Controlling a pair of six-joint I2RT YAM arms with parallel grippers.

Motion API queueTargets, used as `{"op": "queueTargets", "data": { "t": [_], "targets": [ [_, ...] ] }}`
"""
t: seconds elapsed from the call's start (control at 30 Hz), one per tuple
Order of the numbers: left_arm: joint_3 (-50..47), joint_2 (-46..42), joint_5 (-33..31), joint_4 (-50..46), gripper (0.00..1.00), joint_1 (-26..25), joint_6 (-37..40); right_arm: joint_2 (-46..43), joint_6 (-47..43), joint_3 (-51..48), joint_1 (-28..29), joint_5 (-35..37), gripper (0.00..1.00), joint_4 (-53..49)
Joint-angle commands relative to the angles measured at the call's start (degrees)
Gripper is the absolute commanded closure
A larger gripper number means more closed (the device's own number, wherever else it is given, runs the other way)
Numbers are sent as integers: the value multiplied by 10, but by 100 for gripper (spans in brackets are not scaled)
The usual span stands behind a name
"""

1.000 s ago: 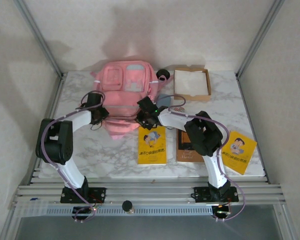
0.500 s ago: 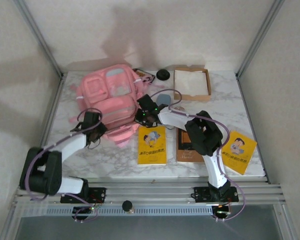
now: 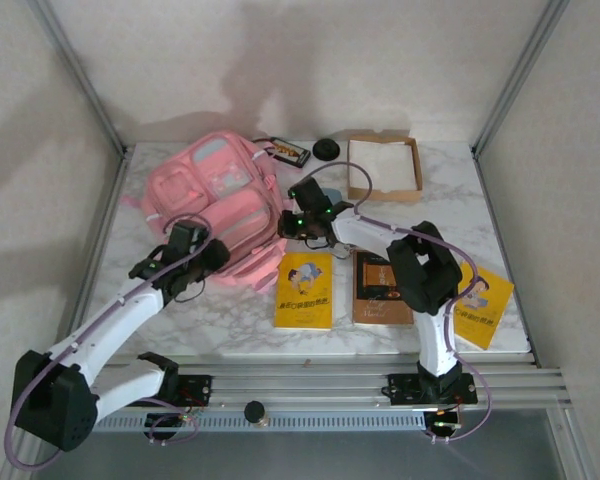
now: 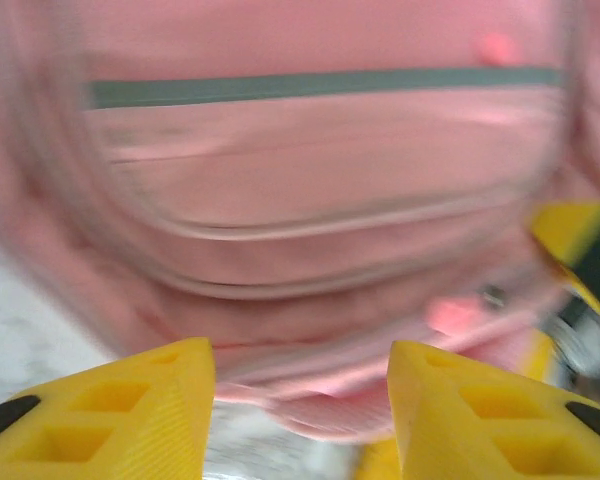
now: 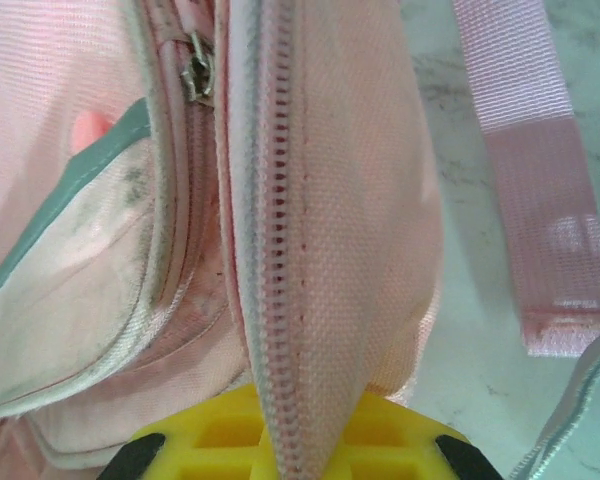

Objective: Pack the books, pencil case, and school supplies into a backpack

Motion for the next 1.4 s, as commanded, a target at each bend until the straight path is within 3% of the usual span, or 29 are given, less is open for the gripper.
{"op": "queueTargets", "data": {
  "t": [0.0,0.13,0.23,0.3,0.4,0.6,0.7,0.83,1.07,1.37],
  "targets": [
    [45,37,30,0,48,-34,60,-56,-62,-5,-9,-17,100,101],
    [84,87,30,15,49,-40,-22,-69,-31,13,-7,-4,100,85],
    [56,80,50,124,46,-58,-104,-88,17,-16,-2,-26,100,135],
    [41,78,26,155,46,-60,-125,-96,37,-20,-2,-33,100,151],
    [40,81,-11,142,47,-58,-123,-96,38,-4,0,-27,100,141],
    [21,81,-19,124,45,-55,-116,-98,51,-10,0,-31,100,153],
    [-6,83,25,178,47,-56,-124,-100,57,-12,0,-28,100,159],
    [-18,86,28,184,46,-50,-99,-100,62,-13,0,-28,100,162],
    [-40,114,89,286,47,-52,-92,-102,83,-28,16,-34,100,187],
    [-32,118,74,303,51,-49,-78,-99,82,-23,19,-27,100,182]
  ]
}}
